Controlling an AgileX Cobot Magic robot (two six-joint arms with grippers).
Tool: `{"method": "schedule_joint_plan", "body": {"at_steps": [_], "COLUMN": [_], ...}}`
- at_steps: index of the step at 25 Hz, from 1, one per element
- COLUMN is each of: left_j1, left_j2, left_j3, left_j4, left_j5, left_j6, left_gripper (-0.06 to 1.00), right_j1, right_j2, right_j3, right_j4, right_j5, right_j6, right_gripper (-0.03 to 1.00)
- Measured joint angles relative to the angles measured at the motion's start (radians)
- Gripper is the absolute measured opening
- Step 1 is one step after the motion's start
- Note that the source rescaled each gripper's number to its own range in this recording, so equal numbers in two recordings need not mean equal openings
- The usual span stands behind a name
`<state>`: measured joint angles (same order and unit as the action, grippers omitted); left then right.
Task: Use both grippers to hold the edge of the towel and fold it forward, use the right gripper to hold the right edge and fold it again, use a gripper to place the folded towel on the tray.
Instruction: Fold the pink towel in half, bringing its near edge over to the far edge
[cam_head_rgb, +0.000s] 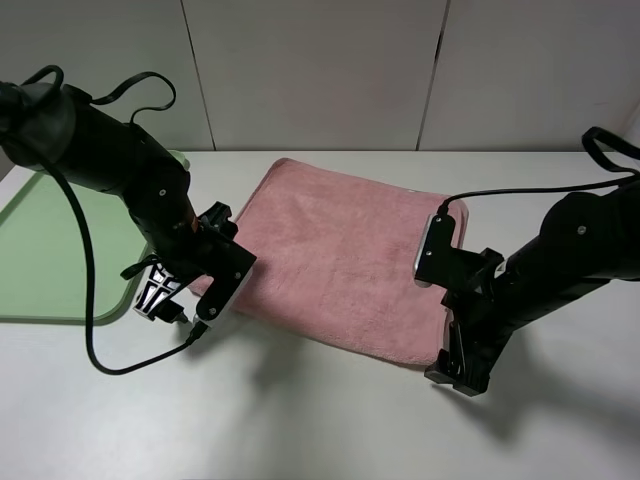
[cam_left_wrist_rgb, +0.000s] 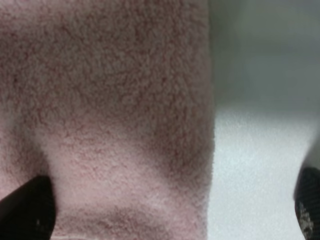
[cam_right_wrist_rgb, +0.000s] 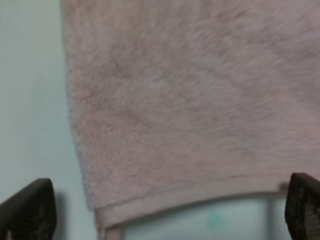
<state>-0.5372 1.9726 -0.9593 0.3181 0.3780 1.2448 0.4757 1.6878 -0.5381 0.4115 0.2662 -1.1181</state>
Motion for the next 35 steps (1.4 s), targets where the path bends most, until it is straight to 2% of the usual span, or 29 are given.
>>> {"method": "schedule_joint_plan", "body": {"at_steps": [10, 16, 25, 35], "left_j1": [0.000, 0.000, 0.000, 0.000], "left_j2": [0.000, 0.000, 0.004, 0.016], "left_j3": [0.000, 0.000, 0.001, 0.002], "left_j4": [0.000, 0.000, 0.000, 0.001], "left_j5": [0.000, 0.000, -0.023, -0.072], "left_j6": [0.000, 0.000, 0.000, 0.000], "left_gripper": [0.96, 0.87, 0.62, 0.12], "right_j1": [0.000, 0.000, 0.000, 0.000], "right_j2": [0.058, 0.058, 0.060, 0.062], "right_j3": [0.000, 0.000, 0.000, 0.000], "right_j4": [0.030, 0.056, 0.083, 0.140], "right_j5": [-0.022, -0.043, -0.048, -0.049], "right_j6": [-0.008, -0.008, -0.008, -0.008], "right_gripper": [1.00, 1.00, 0.91, 0.53]}}
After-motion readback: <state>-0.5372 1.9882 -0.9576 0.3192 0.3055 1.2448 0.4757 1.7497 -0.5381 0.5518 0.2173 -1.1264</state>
